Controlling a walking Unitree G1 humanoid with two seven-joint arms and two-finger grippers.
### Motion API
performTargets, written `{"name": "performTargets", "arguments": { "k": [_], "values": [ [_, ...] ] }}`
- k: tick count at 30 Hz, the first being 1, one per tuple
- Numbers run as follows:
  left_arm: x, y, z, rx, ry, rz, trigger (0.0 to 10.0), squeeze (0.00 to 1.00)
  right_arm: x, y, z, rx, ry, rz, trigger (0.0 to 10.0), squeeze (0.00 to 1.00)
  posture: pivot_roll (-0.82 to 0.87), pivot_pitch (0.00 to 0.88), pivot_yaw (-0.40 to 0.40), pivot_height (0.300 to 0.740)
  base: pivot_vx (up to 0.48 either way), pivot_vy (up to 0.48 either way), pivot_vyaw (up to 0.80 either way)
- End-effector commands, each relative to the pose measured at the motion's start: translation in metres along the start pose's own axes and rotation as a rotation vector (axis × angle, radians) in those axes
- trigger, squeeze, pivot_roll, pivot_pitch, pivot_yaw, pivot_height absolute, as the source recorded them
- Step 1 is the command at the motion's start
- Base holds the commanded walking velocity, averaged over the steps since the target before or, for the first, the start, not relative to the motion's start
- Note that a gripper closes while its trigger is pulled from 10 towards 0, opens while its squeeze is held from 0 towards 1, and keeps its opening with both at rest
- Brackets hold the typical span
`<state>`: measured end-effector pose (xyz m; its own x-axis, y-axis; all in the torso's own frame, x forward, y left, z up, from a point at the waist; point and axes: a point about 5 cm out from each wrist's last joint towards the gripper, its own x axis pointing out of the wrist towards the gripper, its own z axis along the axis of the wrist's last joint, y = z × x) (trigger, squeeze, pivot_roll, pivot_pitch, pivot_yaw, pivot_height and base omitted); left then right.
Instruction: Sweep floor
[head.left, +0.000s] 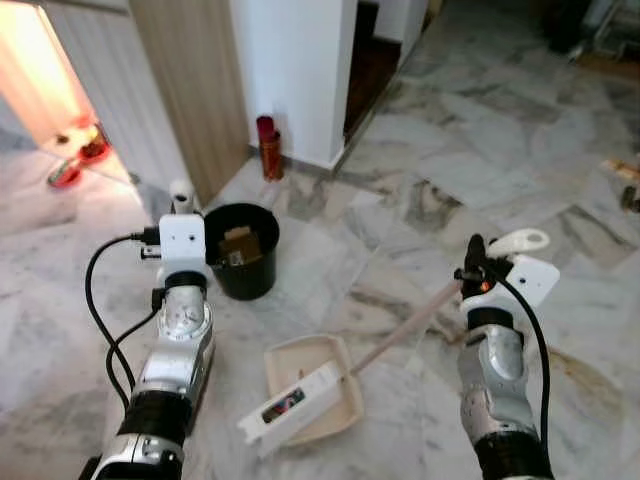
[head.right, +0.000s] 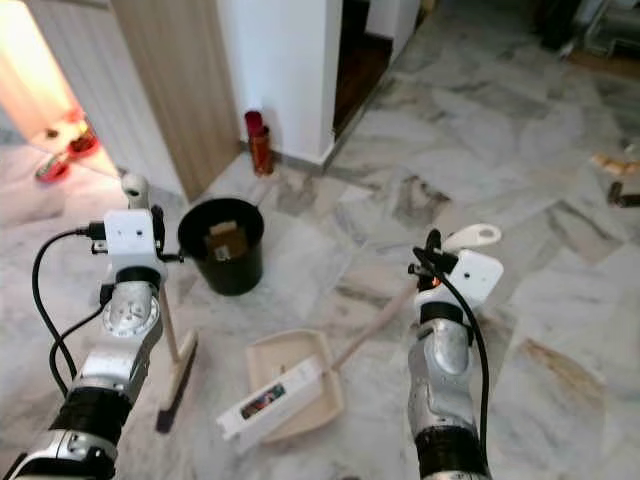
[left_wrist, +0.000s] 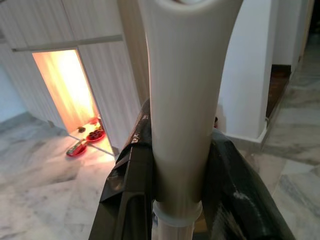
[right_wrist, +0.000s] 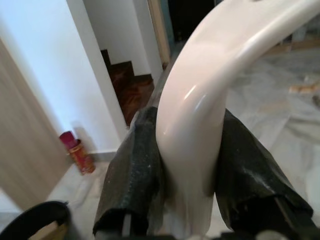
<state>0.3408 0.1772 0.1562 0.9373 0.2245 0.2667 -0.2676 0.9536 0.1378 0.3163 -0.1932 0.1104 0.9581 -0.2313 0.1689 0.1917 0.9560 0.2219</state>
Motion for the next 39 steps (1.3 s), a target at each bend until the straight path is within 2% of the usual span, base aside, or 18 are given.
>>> {"name": "performTargets", "arguments": {
  "k": [1,16,22,32,39],
  "values": [
    [0.004,0.006,0.009,0.027,-0.046,0.015,10.0,0.0,0.002,0.009,0.006,0.034,-0.033,0.018,10.0,0.0,-0.01,0.121,-0.013,0.74,0.375,0.0,0.0],
    [0.004,0.007,0.008,0.035,-0.039,0.026,10.0,0.0,0.005,0.011,0.009,0.044,-0.036,0.019,10.0,0.0,-0.01,0.118,-0.018,0.74,0.366,0.0,0.0],
    [0.004,0.008,0.007,0.038,-0.036,0.036,10.0,0.0,0.006,0.01,0.012,0.072,-0.039,0.006,10.0,0.0,-0.01,0.119,-0.02,0.74,0.0,0.0,0.0],
    [0.003,0.009,0.002,0.047,-0.013,0.054,10.0,0.0,0.022,0.013,0.046,0.224,-0.118,-0.034,10.0,0.0,-0.01,0.112,-0.025,0.74,0.0,0.0,0.0],
    [0.003,0.009,0.002,0.046,-0.012,0.057,10.0,0.0,0.029,0.019,0.065,0.272,-0.159,-0.032,10.0,0.0,-0.01,0.111,-0.026,0.74,0.0,0.0,0.0]
  ]
}}
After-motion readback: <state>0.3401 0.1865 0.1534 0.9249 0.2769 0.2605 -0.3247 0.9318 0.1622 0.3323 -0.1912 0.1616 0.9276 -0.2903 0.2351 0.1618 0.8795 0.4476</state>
